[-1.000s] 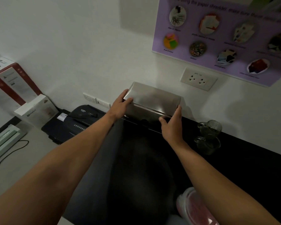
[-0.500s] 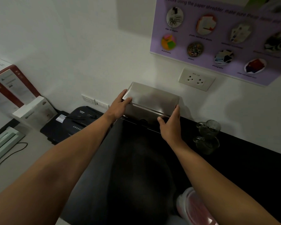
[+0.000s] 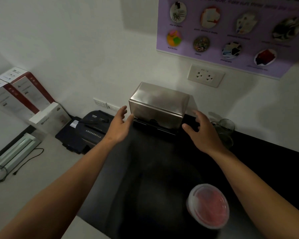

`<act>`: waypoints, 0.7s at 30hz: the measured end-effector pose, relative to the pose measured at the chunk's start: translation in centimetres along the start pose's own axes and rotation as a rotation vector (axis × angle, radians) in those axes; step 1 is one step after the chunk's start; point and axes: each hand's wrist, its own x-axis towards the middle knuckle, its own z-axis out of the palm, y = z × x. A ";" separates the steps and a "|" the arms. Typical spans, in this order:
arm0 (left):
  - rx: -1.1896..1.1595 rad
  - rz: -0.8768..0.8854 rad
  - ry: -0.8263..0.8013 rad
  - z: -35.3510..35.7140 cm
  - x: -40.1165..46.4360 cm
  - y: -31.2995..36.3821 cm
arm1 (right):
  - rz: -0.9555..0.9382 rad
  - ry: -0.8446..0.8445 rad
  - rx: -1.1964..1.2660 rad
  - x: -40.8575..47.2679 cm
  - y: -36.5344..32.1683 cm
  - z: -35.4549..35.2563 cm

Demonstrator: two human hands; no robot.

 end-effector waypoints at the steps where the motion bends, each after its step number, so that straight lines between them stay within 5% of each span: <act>1: 0.000 0.021 -0.011 0.2 -1.4 0.1 | -0.012 -0.018 0.003 -0.8 0.3 -0.7; 21: 0.053 0.089 -0.346 14.3 -25.3 -2.0 | -0.073 -0.281 -0.116 -19.6 10.3 -5.1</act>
